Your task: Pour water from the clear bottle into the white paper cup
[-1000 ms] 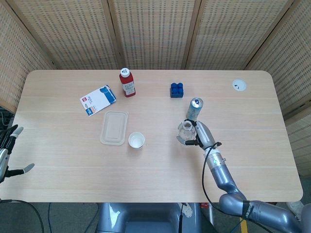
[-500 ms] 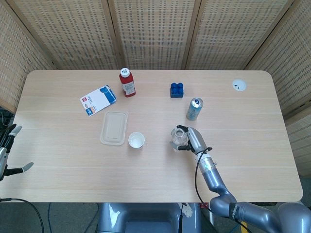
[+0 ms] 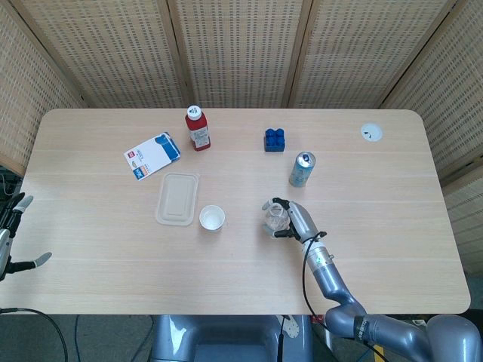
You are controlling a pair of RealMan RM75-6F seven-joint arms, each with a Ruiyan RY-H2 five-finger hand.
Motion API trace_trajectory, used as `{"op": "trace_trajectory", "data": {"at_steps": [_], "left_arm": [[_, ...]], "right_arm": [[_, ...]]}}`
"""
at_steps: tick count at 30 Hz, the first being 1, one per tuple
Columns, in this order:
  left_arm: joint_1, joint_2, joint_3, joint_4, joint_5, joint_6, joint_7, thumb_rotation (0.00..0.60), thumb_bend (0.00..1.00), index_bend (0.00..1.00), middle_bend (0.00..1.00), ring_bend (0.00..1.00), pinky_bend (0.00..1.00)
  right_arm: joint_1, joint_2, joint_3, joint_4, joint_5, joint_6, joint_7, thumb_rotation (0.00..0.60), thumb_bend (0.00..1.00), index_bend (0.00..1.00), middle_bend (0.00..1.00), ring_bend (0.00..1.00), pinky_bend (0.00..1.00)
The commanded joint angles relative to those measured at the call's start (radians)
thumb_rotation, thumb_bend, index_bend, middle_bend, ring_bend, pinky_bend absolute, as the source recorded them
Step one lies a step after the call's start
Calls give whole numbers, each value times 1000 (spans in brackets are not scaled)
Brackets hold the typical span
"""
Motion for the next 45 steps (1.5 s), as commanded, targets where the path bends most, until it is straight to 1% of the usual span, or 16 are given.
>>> {"op": "trace_trajectory", "data": {"at_steps": [1, 3, 7, 11, 13, 16, 19, 25, 29, 31, 33, 37, 41, 43, 45], "left_arm": [[0, 0, 0, 0, 0, -1, 0, 600, 0, 0, 0, 0, 0], [0, 0, 1, 0, 1, 0, -1, 600, 0, 0, 0, 0, 0], [1, 1, 2, -1, 4, 2, 0, 600, 0, 0, 0, 0, 0], [0, 0, 2, -1, 3, 1, 2, 600, 0, 0, 0, 0, 0], [0, 0, 3, -2, 5, 0, 3, 600, 0, 0, 0, 0, 0], [0, -1, 4, -2, 5, -1, 5, 600, 0, 0, 0, 0, 0], [-2, 0, 6, -1, 5, -7, 6, 600, 0, 0, 0, 0, 0], [-3, -3, 8, -3, 8, -7, 19, 600, 0, 0, 0, 0, 0], [-2, -2, 11, -4, 14, -5, 21, 600, 0, 0, 0, 0, 0], [-1, 1, 13, -4, 17, -4, 18, 600, 0, 0, 0, 0, 0], [0, 4, 13, -4, 20, -1, 13, 600, 0, 0, 0, 0, 0], [8, 6, 15, -8, 32, 20, 9, 600, 0, 0, 0, 0, 0], [17, 2, 18, -9, 46, 43, 26, 600, 0, 0, 0, 0, 0], [20, -2, 21, -11, 55, 52, 37, 600, 0, 0, 0, 0, 0], [24, -7, 24, -11, 65, 64, 49, 600, 0, 0, 0, 0, 0]], "right_arm": [[1, -2, -5, 7, -10, 0, 10, 600, 310, 267, 249, 183, 315], [1, -3, -8, 13, -18, 2, 13, 600, 283, 212, 204, 135, 276], [1, -1, -18, 21, -37, 6, 24, 600, 176, 104, 99, 21, 167], [1, 4, -26, 31, -53, 10, 28, 600, 127, 57, 58, 0, 116], [0, 13, -29, 27, -51, 3, 34, 600, 56, 13, 12, 0, 59], [-5, 30, -30, 20, -51, 3, 35, 600, 4, 0, 0, 0, 11], [-12, 48, -36, 14, -61, 13, 28, 600, 0, 0, 0, 0, 1], [-20, 132, -74, -47, -82, -17, -8, 600, 0, 0, 0, 0, 0], [-31, 189, -104, -83, -111, -3, -70, 600, 0, 0, 0, 0, 0], [-47, 230, -128, -99, -141, 26, -120, 600, 0, 0, 0, 0, 0], [-77, 281, -150, -107, -167, 78, -160, 600, 0, 0, 0, 0, 0], [-140, 375, -187, -131, -213, 171, -171, 600, 0, 0, 0, 0, 0], [-191, 439, -208, -138, -229, 244, -220, 600, 0, 0, 0, 0, 0], [-217, 466, -212, -145, -230, 279, -219, 600, 0, 0, 0, 0, 0], [-248, 485, -211, -133, -231, 333, -254, 600, 0, 0, 0, 0, 0]]}}
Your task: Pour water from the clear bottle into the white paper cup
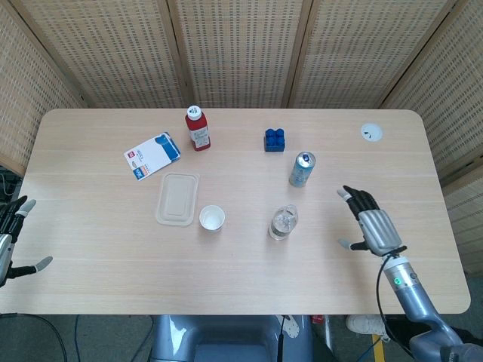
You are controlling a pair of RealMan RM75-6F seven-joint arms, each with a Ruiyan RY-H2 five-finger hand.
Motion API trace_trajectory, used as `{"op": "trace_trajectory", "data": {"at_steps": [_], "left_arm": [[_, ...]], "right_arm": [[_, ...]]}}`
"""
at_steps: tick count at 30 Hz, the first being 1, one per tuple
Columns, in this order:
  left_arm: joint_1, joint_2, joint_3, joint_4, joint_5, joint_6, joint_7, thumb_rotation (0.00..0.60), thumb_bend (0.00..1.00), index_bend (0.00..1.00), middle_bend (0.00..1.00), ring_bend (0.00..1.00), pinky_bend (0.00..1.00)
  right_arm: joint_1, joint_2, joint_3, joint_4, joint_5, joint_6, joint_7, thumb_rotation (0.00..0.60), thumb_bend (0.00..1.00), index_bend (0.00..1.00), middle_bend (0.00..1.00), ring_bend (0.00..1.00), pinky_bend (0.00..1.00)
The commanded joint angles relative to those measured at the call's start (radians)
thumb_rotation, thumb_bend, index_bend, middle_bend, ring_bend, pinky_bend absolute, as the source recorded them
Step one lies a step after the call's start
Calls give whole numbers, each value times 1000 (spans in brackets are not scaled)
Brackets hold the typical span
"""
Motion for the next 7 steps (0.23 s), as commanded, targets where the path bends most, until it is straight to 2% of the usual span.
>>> {"op": "trace_trajectory", "data": {"at_steps": [1, 7], "left_arm": [[6, -7, 4, -1, 12, 15, 14, 600, 0, 0, 0, 0, 0], [15, -22, 9, -2, 33, 40, 46, 600, 0, 0, 0, 0, 0]], "right_arm": [[-64, 35, -7, 6, -7, 96, -64, 600, 0, 0, 0, 0, 0], [-159, 55, -5, -45, -8, 258, -216, 600, 0, 0, 0, 0, 0]]}}
